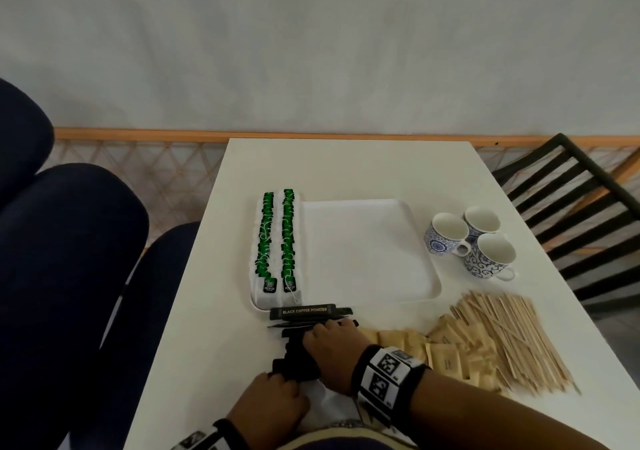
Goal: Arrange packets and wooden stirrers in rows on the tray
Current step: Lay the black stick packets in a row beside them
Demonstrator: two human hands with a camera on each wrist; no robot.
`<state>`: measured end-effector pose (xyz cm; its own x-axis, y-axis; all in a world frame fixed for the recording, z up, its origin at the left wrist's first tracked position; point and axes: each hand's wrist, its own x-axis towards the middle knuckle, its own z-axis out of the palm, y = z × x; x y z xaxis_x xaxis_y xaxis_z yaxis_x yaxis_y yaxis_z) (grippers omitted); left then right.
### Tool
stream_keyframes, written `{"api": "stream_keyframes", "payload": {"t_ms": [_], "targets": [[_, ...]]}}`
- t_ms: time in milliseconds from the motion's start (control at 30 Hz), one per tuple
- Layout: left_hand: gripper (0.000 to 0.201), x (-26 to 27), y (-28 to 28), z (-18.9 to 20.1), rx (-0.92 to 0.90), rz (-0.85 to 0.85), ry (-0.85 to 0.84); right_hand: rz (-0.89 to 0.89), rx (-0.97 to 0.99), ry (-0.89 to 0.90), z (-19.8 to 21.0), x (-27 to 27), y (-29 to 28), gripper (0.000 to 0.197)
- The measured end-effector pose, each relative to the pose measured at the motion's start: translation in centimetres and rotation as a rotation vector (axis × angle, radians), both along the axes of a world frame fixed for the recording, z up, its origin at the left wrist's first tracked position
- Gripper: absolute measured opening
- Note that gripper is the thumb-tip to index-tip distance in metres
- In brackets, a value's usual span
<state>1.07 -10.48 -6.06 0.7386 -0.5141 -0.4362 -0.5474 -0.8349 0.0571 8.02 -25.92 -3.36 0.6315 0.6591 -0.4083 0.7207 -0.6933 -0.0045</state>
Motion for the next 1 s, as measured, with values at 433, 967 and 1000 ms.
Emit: {"api": "stream_keyframes", "payload": {"t_ms": [433,967,1000], "targets": [[0.051,0.7,-1.0,1.2,-0.076,0.204,0.072,-0.008,0.071,0.017,0.7,0.7,-0.9,0.042],[0.025,2.6,3.2,3.6,-0.243,0.648,0.158,-0.197,0.312,0.244,6.3,3.7,-1.5,0.029],[0.026,2.7,3.2,3.8,-0.275,0.665,0.144,-0.207,0.324,0.258,6.8,4.0,-1.5,0.030]]}}
